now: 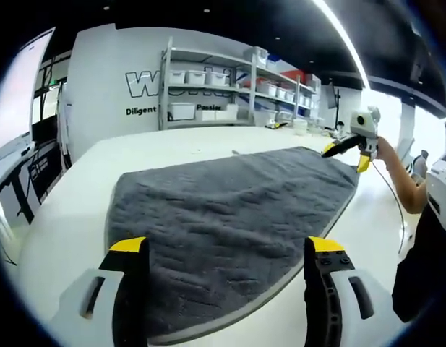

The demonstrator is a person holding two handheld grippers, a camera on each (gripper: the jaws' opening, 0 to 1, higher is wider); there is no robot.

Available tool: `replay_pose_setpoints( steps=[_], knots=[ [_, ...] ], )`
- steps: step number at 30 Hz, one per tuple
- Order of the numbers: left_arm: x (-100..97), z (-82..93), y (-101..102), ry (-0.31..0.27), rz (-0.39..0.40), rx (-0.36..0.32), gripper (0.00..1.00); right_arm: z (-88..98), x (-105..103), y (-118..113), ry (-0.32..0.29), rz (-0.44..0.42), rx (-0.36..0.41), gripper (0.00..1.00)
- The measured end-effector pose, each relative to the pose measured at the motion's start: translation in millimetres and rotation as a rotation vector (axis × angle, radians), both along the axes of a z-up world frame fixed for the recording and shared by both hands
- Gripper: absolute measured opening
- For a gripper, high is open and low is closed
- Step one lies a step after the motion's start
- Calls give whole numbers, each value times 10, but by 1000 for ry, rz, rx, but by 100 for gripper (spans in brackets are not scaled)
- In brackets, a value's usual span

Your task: Open the folded towel by lifting each exposed corner and separating the folded layers until the towel lies flat within the target outline without major curled edges

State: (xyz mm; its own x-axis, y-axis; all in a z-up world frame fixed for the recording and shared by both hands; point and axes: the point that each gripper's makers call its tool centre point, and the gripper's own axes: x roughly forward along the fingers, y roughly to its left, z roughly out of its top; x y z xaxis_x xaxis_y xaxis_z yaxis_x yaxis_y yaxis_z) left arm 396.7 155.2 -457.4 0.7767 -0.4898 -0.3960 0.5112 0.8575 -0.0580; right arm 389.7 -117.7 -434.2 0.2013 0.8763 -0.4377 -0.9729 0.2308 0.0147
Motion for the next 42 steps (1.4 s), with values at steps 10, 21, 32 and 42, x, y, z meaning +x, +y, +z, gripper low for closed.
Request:
replay_pose_setpoints(
  steps=[10,21,32,42],
  knots=[
    [-10,9,32,0,6,1,87,-311,-229,240,83,123,-43,34],
    [3,6,49,1,8,0,87,-552,-377,278,123,199,-114,26],
    [-11,-13,54,8,7,1,87,-566,-404,231,123,220,-129,16],
    [-15,-37,93,13,18,1,87,-561,-454,231,172,220,-125,15]
  ],
)
